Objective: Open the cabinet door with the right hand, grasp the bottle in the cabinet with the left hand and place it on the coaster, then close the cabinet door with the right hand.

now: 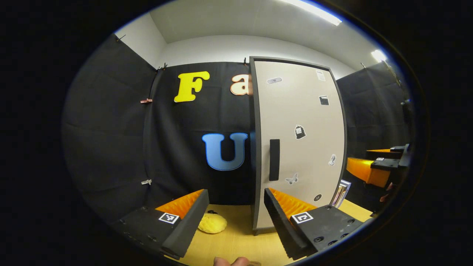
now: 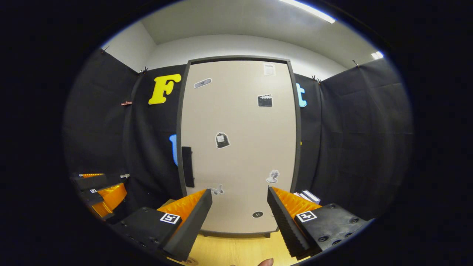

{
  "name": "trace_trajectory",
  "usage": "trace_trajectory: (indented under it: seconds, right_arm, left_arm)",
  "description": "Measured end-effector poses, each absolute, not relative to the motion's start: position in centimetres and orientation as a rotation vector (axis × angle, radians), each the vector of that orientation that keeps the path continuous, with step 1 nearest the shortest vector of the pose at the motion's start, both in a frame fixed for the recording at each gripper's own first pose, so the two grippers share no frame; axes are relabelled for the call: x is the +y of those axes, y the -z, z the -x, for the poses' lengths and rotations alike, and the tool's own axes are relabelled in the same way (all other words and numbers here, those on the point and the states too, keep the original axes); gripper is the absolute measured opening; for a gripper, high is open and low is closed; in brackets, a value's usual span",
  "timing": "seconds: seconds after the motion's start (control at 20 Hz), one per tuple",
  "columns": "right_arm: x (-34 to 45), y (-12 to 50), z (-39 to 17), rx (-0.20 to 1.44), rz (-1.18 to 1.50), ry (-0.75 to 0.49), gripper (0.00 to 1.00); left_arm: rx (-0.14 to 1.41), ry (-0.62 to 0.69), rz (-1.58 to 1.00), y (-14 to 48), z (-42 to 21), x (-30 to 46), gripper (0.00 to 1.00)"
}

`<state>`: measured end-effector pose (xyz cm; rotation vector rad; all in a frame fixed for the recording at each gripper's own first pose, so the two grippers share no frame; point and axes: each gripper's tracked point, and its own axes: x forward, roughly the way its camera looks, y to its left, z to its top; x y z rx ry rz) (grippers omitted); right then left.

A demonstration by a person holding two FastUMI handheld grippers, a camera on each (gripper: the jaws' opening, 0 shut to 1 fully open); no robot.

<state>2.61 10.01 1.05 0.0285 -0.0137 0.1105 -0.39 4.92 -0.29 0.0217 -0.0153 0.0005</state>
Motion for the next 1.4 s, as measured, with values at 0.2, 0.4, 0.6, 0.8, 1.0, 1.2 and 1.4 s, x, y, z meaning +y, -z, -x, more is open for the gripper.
trace_trajectory:
  seconds: [0.2, 0.4, 0.6, 0.8, 1.0, 1.2, 1.4]
  right_arm:
    - [14.1, -2.1, -4.7, -0.040, -0.037, -0.150, 0.97]
    - [17.8, -2.7, -7.7, -0.059, -0.047, -0.173, 0.98]
    - [21.0, -2.1, -11.0, -0.055, -0.049, -0.178, 0.97]
    - [23.8, -0.6, -14.1, -0.041, -0.022, -0.183, 0.97]
    - [25.2, 0.3, -16.7, -0.043, -0.022, -0.166, 0.97]
    - [25.7, 0.4, -18.2, -0.065, -0.025, -0.130, 0.61]
    - [24.9, 1.2, -19.7, -0.022, -0.075, -0.076, 0.55]
  left_arm:
    - [0.002, -0.018, 0.000, 1.4, 0.7, 7.3, 0.95]
    - [0.020, -0.042, 0.007, 2.7, 0.9, 9.6, 0.95]
    - [0.033, -0.061, 0.025, 3.4, 1.0, 11.6, 0.95]
    - [0.040, -0.084, 0.030, 4.2, 1.0, 13.4, 0.95]
    - [0.052, -0.107, 0.039, 5.1, 1.2, 14.8, 0.95]
    - [0.071, -0.119, 0.048, 5.9, 1.3, 15.8, 0.95]
    - [0.078, -0.131, 0.050, 6.1, 1.8, 16.4, 0.95]
